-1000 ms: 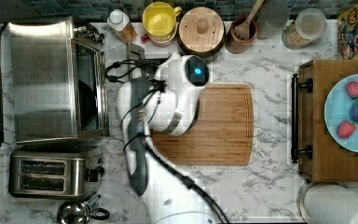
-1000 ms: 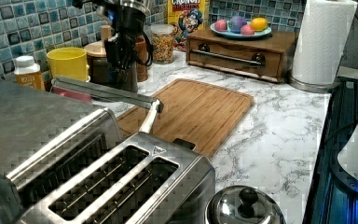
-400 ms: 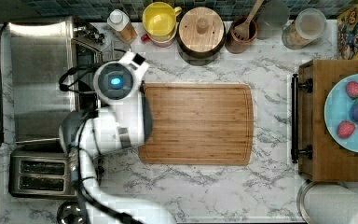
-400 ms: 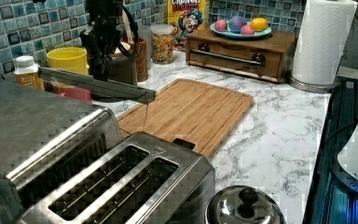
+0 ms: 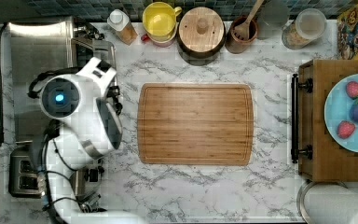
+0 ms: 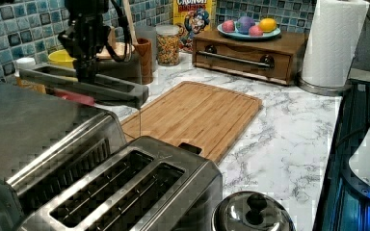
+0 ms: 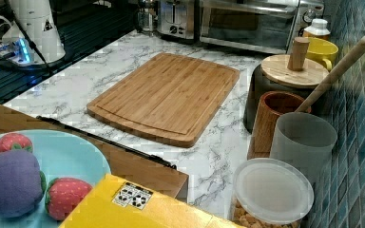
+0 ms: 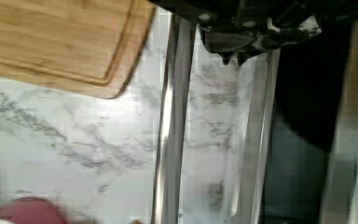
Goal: Close the oven.
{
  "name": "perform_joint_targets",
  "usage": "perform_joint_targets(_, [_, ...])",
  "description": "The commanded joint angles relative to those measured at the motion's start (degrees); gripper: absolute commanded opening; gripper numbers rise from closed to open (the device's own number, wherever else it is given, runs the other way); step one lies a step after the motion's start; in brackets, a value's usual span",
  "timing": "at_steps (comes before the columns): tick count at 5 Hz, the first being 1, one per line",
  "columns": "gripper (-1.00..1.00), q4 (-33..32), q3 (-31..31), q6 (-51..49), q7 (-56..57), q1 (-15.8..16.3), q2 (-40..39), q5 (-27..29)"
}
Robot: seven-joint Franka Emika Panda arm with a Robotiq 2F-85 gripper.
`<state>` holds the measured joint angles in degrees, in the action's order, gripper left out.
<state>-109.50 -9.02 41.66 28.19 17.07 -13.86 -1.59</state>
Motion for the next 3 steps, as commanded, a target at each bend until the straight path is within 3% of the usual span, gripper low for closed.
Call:
perform_joint_targets(1, [-1.0,3.72,-3.23,-1.73,-16.28,7.47,6.99,-14.3])
perform_joint_targets(2, [-1.0,-0.44,-3.85,1.79,-19.89,6.35,14.7,-12.82])
perform_joint_targets(3, [-1.0,-3.4,-1.45,5.33,-25.1,6.15,17.24,-16.15])
